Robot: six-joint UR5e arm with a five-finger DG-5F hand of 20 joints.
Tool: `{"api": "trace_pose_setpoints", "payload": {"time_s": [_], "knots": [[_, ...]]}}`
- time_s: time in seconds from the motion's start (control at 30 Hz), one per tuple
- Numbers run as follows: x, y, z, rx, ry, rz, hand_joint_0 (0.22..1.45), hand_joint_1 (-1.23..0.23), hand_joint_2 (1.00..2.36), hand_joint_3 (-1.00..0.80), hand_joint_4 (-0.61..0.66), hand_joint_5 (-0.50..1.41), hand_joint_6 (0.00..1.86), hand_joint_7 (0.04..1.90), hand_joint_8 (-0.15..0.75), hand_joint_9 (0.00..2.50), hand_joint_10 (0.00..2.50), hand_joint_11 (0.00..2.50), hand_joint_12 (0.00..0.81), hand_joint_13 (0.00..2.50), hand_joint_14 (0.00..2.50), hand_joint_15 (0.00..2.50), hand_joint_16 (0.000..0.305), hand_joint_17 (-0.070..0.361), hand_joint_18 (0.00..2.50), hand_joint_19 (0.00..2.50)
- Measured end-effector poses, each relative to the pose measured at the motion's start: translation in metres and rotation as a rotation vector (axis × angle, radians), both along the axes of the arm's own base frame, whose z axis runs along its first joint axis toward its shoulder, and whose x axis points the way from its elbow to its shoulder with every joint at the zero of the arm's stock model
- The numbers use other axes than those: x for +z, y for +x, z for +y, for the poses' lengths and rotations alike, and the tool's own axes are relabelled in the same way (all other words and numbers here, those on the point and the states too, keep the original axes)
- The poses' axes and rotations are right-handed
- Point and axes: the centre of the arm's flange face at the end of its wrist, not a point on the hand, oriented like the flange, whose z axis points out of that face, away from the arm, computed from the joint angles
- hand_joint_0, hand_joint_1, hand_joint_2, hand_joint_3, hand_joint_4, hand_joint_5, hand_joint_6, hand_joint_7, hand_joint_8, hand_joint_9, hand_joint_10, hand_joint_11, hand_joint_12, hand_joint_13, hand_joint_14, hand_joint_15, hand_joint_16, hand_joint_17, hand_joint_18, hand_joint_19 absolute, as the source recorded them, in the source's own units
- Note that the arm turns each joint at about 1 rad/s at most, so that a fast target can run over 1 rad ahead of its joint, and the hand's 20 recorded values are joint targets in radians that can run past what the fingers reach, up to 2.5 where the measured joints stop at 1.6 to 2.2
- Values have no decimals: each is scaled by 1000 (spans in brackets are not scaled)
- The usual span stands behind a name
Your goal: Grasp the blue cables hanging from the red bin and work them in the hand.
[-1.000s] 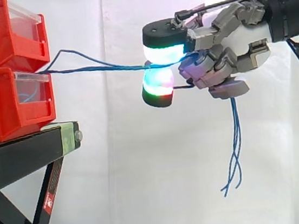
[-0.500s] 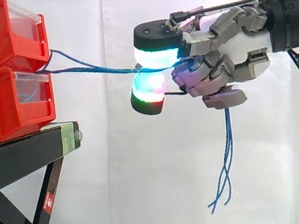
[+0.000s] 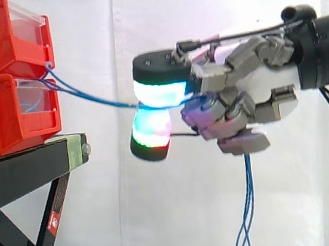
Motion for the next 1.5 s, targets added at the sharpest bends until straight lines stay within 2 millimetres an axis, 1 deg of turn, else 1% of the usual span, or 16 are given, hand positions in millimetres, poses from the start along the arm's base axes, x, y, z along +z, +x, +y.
{"api": "trace_pose_setpoints", "payload": {"time_s": [0.1,0.17,0.53,0.73,0.87,1.07,1.3,1.5], "knots": [[-12,4,5,4,28,11,1026,-492,1015,-679,247,74,632,1220,531,849,2500,2500,581,1156,2500,2140,49,109,1598,1139],[-16,6,7,6,38,10,1025,-492,1016,-679,248,75,635,1211,535,851,2500,2500,584,1157,2500,2141,47,107,1597,1144],[-18,9,15,11,48,-4,1025,-492,1015,-672,246,74,638,1209,531,848,2500,2500,582,1154,2500,2132,48,109,1597,1152],[-31,13,17,12,51,3,1024,-492,1016,-667,248,74,641,1201,528,847,2500,2500,579,1153,2500,2136,48,107,1597,1155],[-33,17,19,12,63,-13,1024,-493,1015,-666,249,73,641,1209,523,844,2500,2500,576,1152,2500,2116,47,107,1598,1149],[-31,20,16,1,83,-43,1024,-493,1015,-666,247,72,641,1207,528,845,2500,2500,581,1152,2500,2130,47,107,1598,1152],[-30,20,5,-75,84,-62,1025,-493,1016,-666,244,69,648,1201,524,839,2500,2500,578,1148,2500,2122,48,108,1595,1165],[-29,20,-4,-103,80,-75,1018,-503,1018,-612,242,56,646,1202,516,816,2500,2500,582,1137,2500,2145,48,109,1581,1169]]}}
